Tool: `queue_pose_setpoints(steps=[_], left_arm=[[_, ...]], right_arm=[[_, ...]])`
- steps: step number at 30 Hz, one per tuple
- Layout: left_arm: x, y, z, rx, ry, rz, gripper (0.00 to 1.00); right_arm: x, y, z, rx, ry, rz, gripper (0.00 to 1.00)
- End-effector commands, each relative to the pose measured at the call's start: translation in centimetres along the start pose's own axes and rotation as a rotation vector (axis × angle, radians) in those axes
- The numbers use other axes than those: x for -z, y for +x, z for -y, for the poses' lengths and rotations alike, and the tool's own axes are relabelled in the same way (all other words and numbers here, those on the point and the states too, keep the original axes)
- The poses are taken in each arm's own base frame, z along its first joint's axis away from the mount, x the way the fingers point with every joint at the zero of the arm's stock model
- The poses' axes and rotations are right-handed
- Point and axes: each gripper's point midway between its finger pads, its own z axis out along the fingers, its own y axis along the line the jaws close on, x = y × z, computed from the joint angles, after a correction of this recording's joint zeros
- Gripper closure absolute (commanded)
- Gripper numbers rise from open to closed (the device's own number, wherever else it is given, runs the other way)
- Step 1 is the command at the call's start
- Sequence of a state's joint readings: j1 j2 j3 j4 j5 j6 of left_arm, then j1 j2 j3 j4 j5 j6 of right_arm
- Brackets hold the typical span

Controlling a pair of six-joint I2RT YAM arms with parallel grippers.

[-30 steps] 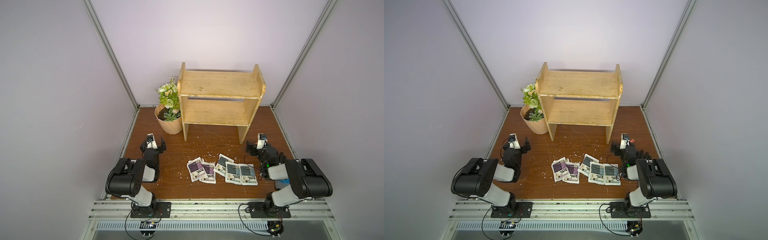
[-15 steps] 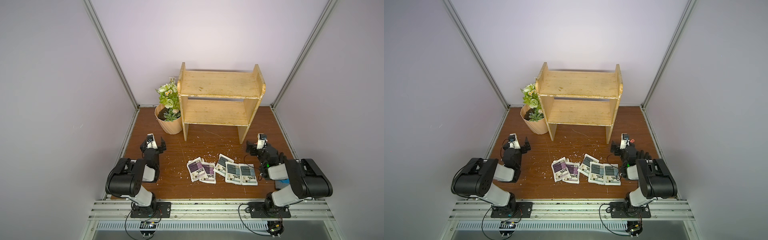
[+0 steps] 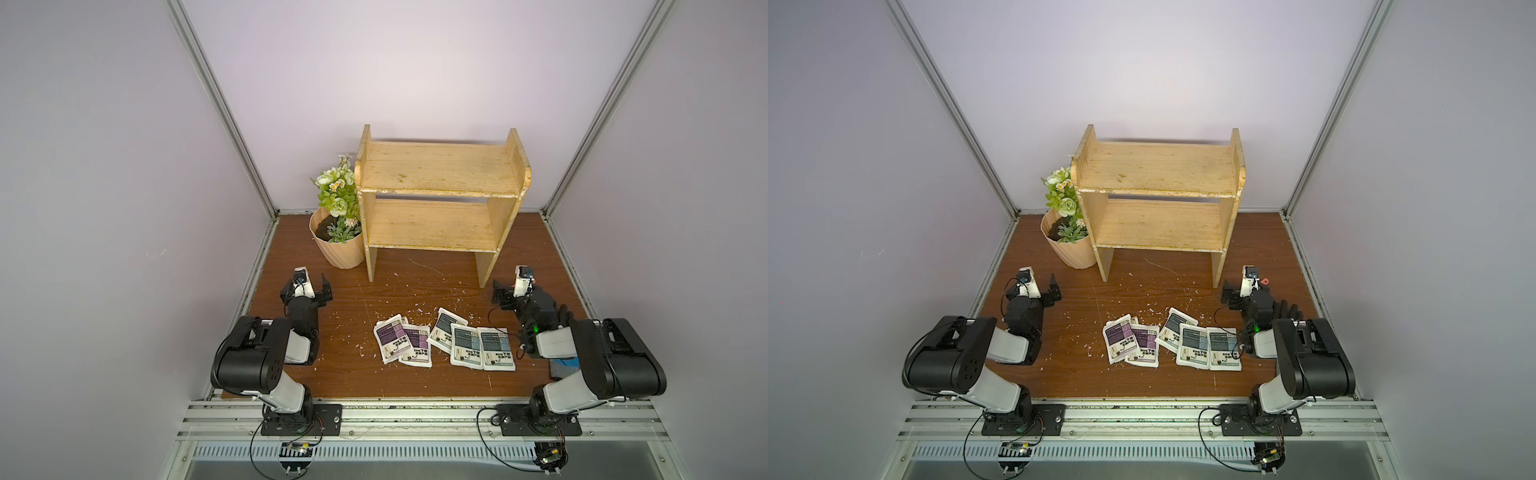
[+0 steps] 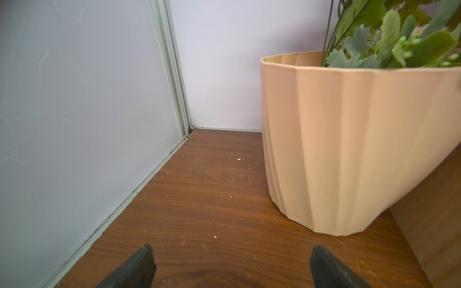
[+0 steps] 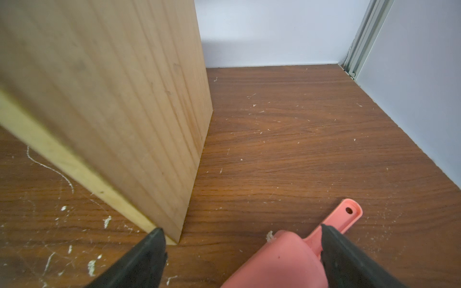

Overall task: Place the bagged coffee beans on the shelf by color
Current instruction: Pick up the bagged coffee beans at the center of the board.

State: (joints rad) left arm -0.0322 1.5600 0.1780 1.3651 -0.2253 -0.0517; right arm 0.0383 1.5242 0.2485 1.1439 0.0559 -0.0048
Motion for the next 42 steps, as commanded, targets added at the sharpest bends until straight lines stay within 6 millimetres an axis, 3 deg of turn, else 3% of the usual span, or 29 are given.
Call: queue_pose_setpoints(steps=[1, 9, 13, 15, 17, 18, 21, 24, 29, 33, 37, 42], left_arm=[[-0.1, -0.5, 0.2, -0.007, 0.001, 0.019, 0.0], [0.0, -0.5, 0.2, -0.005, 0.002, 0.019, 0.0], [-0.8, -2.1, -0.3, -0.01, -0.054, -0.009, 0.0], [-1.1, -3.2, 0.3, -0.037, -0.039, -0.025, 0.0], [-0.5, -5.0, 0.7, -0.05, -0.051, 0.009, 0.0], [-0.1, -5.9, 1.1, -0.061, -0.048, 0.034, 0.0], [1.4, -7.5, 2.6, -0.067, -0.052, 0.07, 0.0], [2.1, -6.7, 5.6, -0.043, 0.028, -0.052, 0.0], [5.5, -4.3, 9.9, -0.122, 0.157, -0.212, 0.0], [8.4, -3.0, 12.0, -0.011, 0.317, -0.304, 0.0], [10.1, -0.6, 13.1, 0.044, 0.409, -0.437, 0.0], [10.6, 0.7, 13.9, 0.012, 0.443, -0.53, 0.0]], right_arm=[[-0.1, -2.1, 0.1, 0.006, 0.012, 0.061, 0.02], [-0.1, -2.1, 0.1, 0.005, 0.012, 0.063, 0.02], [-0.5, -3.0, 0.7, -0.01, 0.047, 0.047, 0.06], [-1.7, -3.6, 1.0, -0.001, 0.072, -0.067, 0.11], [-2.3, -3.9, 0.9, 0.01, 0.073, -0.166, 0.23], [-2.1, -4.3, 1.0, 0.014, 0.088, -0.184, 0.3], [0.0, -5.2, 2.0, -0.072, 0.169, -0.16, 0.32], [2.4, -4.6, 1.6, -0.153, 0.184, -0.198, 0.32], [6.7, -3.5, -2.8, -0.14, 0.087, -0.288, 0.3], [8.9, -2.7, -6.6, -0.22, -0.035, -0.397, 0.35], [10.2, -2.4, -13.5, -0.296, -0.289, -0.496, 0.38], [12.0, -2.5, -23.1, -0.312, -0.63, -0.613, 0.41]])
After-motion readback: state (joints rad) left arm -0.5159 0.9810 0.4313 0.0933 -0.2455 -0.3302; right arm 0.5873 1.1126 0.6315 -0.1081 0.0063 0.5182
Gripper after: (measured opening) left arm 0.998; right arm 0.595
